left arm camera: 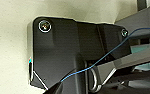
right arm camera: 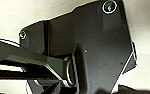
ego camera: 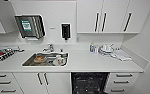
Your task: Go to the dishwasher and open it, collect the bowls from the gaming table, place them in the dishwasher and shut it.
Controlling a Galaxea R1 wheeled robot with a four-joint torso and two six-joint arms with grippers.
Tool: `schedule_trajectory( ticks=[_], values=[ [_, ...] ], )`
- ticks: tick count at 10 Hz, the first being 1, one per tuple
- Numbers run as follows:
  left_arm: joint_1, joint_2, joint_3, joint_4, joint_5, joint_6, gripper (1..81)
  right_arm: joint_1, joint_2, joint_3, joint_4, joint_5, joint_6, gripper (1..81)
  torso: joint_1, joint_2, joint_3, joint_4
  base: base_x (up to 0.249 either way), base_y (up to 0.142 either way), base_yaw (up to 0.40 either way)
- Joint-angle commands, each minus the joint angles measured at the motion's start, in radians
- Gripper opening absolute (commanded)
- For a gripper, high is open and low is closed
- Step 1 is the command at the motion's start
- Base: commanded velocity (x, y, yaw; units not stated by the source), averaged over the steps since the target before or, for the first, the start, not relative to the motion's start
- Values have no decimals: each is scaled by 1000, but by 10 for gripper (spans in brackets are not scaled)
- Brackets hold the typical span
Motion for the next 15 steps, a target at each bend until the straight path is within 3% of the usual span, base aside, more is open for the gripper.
schedule_trajectory(
  ticks=[1, 3, 4, 7, 8, 12, 14, 15],
  values=[
    [-25, 1, -11, 14, 33, -1, 811, 46, 33, -110, -26, -34, -13, 811, -62, 97, 82, 0, 0, 0, 0],
    [-20, 40, -60, 14, 33, -1, 811, 54, 68, -177, -26, -32, -12, 811, -108, 164, 91, 0, 0, 0, 0],
    [-16, 62, -83, 14, 33, -1, 811, 55, 71, -183, -23, -32, -12, 811, -133, 203, 61, 0, 0, 0, 0],
    [-7, 139, -180, 14, 33, -1, 811, 64, 71, -185, -17, -32, -6, 811, -199, 304, 71, 0, 0, 0, 0],
    [-6, 151, -200, 14, 33, -1, 811, 66, 73, -183, -17, -32, -6, 811, -157, 239, 71, 0, 0, 0, 0],
    [-7, 166, -211, 12, 34, -1, 811, 66, 74, -185, -18, -34, -7, 811, -193, 302, 185, 0, 0, 0, 0],
    [-6, 169, -211, 12, 34, -1, 811, 69, 74, -185, -18, -37, -9, 811, -196, 304, 157, 0, 0, 0, 0],
    [-6, 172, -211, 14, 34, 2, 811, 71, 76, -185, -18, -37, -10, 811, -262, 404, 176, 0, 0, 0, 0]
  ],
)
